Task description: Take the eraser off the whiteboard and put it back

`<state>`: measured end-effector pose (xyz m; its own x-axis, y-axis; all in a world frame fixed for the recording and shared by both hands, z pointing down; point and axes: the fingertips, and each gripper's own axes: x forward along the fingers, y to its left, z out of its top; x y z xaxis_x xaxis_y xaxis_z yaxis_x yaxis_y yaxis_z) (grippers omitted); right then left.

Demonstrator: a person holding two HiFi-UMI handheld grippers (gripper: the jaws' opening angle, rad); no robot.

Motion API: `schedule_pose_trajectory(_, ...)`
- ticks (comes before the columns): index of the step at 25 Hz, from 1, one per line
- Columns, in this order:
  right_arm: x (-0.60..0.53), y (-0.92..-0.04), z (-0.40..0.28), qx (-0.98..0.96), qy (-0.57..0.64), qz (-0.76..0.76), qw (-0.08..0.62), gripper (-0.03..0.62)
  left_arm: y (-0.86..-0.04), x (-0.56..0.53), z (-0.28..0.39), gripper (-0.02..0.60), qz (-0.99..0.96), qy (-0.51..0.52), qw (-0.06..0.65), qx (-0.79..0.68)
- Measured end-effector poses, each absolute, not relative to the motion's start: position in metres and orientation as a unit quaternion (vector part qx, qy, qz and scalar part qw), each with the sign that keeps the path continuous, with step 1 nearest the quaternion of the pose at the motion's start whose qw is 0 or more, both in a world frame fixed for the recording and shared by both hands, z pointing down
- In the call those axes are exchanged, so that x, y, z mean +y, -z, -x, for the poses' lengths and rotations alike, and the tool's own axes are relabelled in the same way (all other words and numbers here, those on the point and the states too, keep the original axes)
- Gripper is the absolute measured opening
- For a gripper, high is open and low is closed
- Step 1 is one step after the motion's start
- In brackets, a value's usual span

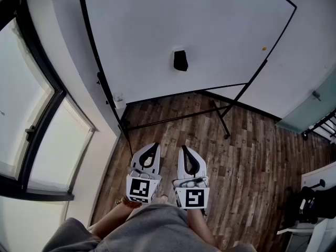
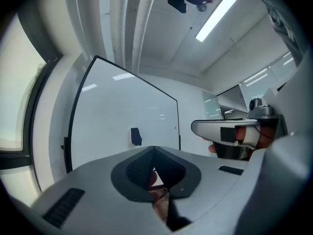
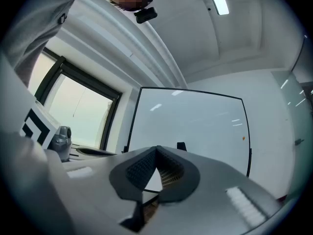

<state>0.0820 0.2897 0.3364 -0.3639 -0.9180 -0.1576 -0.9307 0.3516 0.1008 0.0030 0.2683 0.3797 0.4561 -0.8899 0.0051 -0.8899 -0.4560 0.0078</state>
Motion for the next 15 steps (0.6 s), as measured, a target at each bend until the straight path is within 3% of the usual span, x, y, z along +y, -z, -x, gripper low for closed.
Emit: schedule_pose_trajectory(15, 0.261, -0.351, -0.091, 0.826, -0.047, 0.560, 0.037, 0.011, -0.389, 0.246, -0.003, 0.006, -0.845, -0.004, 0.013, -0.535)
